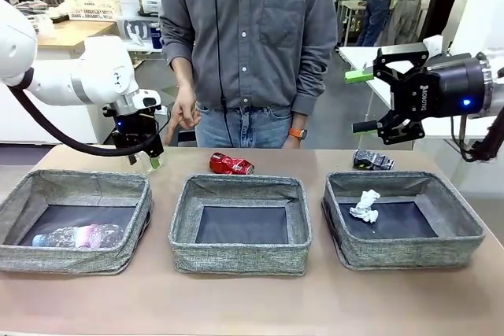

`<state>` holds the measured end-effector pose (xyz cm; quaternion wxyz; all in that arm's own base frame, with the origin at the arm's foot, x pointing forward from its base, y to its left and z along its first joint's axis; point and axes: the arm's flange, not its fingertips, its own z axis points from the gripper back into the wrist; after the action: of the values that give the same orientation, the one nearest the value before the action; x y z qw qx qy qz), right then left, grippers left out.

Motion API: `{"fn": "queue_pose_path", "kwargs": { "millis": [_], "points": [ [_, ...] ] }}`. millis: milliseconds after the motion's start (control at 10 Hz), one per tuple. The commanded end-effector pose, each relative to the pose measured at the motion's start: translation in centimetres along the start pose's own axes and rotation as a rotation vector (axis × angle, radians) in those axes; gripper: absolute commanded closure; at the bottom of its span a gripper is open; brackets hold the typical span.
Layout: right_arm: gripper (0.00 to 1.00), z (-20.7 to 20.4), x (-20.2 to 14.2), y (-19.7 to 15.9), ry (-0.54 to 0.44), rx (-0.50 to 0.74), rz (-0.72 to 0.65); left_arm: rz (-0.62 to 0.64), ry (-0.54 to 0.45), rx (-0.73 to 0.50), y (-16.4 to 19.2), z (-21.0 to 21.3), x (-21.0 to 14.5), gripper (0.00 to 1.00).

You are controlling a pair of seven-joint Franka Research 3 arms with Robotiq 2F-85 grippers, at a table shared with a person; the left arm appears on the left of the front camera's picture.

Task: Sort the waste into the appropriate baskets.
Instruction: Pick up the waste item pointed out by the person.

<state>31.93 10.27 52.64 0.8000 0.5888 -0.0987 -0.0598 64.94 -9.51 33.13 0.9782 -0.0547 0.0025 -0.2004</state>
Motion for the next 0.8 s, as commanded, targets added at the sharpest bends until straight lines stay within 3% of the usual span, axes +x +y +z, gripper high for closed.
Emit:
{"fn": "queue_pose_path", "kwargs": {
  "millis": [0,100,200,300,400,500,700],
  "points": [
    [0.00,0.00,-0.06,0.19,0.000,0.003,-0.015,0.013,0.014,0.027,-0.01,0.33,0.35,0.39],
    [0.00,0.00,-0.06,0.19,0.000,0.003,-0.015,0.015,0.013,0.027,0.03,0.50,0.28,0.25],
    [0.00,0.00,-0.06,0.19,0.000,0.003,-0.015,0.019,0.012,0.029,-0.05,0.54,0.21,0.59],
    [0.00,0.00,-0.06,0.19,0.000,0.003,-0.015,0.021,0.013,0.030,-0.07,0.53,0.16,0.45],
    [0.00,0.00,-0.06,0.19,0.000,0.003,-0.015,0.024,0.014,0.030,-0.07,0.51,0.08,0.44],
    [0.00,0.00,-0.06,0.19,0.000,0.003,-0.015,0.026,0.020,0.026,-0.04,0.61,0.01,0.63],
    [0.00,0.00,-0.06,0.19,0.000,0.003,-0.015,0.022,0.017,0.030,-0.04,0.99,-0.17,0.63]
  ]
}}
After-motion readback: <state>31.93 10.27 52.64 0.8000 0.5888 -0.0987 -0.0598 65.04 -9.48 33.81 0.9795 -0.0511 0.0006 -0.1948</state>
